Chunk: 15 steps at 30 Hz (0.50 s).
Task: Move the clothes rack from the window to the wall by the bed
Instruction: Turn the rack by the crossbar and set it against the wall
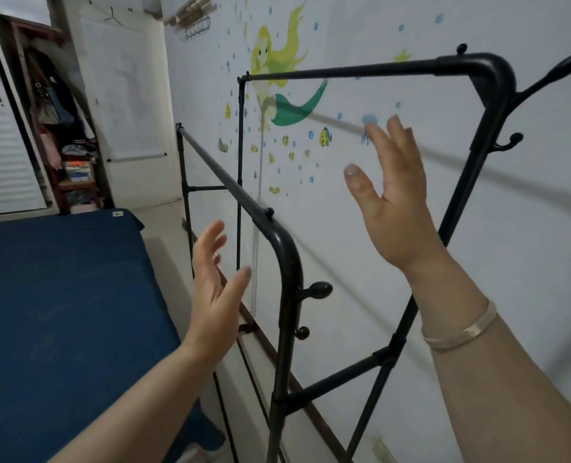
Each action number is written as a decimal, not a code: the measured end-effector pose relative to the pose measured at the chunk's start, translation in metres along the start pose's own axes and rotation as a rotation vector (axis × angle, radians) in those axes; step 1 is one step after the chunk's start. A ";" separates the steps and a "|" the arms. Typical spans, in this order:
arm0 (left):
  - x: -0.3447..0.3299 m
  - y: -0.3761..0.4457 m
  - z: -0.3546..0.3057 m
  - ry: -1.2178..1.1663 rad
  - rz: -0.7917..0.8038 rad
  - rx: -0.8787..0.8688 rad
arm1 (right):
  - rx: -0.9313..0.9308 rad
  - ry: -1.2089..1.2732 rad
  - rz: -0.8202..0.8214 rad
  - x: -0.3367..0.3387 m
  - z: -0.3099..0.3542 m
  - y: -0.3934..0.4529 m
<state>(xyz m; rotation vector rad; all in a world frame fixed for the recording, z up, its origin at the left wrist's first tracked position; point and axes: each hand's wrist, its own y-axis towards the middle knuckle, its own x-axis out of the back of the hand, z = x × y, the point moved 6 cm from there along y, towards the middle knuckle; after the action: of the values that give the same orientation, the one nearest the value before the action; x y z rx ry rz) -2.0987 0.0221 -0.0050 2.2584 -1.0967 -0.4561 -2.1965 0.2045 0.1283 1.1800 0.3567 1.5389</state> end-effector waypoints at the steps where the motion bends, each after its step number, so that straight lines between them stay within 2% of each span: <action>1: 0.007 0.017 -0.001 0.060 0.032 -0.043 | 0.008 -0.024 0.046 -0.001 0.013 0.003; 4: 0.020 0.066 -0.003 0.251 0.163 -0.206 | 0.012 -0.140 0.192 -0.008 0.051 0.009; 8: 0.023 0.122 -0.003 0.402 0.438 -0.403 | -0.038 -0.418 0.318 -0.024 0.091 0.010; 11: 0.014 0.143 -0.005 0.508 0.596 -0.605 | -0.154 -0.503 0.414 -0.038 0.107 0.002; 15: -0.008 0.154 0.000 0.529 0.775 -0.686 | -0.392 -0.617 0.459 -0.063 0.104 -0.016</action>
<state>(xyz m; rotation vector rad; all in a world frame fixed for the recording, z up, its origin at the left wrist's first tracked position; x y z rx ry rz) -2.1959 -0.0472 0.0924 1.1343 -1.1788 0.0936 -2.1092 0.1185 0.1333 1.3962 -0.6360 1.4367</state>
